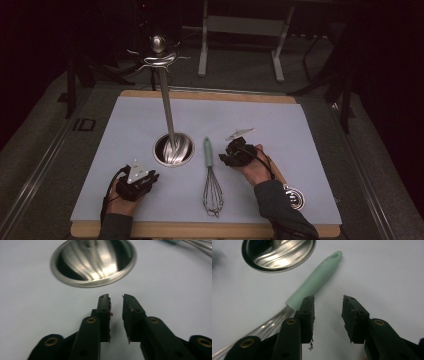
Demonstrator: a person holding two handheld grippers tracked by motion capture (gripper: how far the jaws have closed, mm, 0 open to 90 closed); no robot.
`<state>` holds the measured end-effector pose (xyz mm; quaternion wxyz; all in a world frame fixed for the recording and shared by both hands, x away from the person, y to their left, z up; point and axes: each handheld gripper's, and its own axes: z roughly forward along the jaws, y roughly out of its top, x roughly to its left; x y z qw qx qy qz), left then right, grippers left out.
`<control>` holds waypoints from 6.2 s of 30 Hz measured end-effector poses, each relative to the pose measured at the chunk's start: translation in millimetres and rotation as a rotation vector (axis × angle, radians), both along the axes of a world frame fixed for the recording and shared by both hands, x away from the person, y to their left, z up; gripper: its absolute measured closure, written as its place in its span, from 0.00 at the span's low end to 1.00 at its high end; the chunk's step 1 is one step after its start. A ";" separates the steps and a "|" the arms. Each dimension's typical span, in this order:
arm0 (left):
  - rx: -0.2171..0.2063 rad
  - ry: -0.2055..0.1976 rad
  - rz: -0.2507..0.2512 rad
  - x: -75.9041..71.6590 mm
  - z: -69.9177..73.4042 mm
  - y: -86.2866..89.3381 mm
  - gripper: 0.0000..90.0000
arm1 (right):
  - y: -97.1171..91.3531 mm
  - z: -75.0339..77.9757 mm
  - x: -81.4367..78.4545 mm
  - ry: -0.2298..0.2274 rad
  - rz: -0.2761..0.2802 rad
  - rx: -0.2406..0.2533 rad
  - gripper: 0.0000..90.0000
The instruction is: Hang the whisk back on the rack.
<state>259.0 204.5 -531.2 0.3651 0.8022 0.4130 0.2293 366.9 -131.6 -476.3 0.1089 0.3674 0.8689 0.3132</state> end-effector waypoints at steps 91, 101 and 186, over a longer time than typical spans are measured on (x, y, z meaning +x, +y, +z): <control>-0.065 -0.004 0.183 5.0 -9.1 32.3 0.76 | 30.0 22.1 13.0 0.265 0.106 0.235 0.77; -0.040 -0.002 0.179 5.2 -9.9 29.6 0.76 | 36.0 44.4 -3.8 0.118 0.191 0.245 0.77; -0.007 -0.003 0.173 5.1 -10.6 25.9 0.77 | 41.0 188.3 -24.9 -0.401 0.481 0.383 0.77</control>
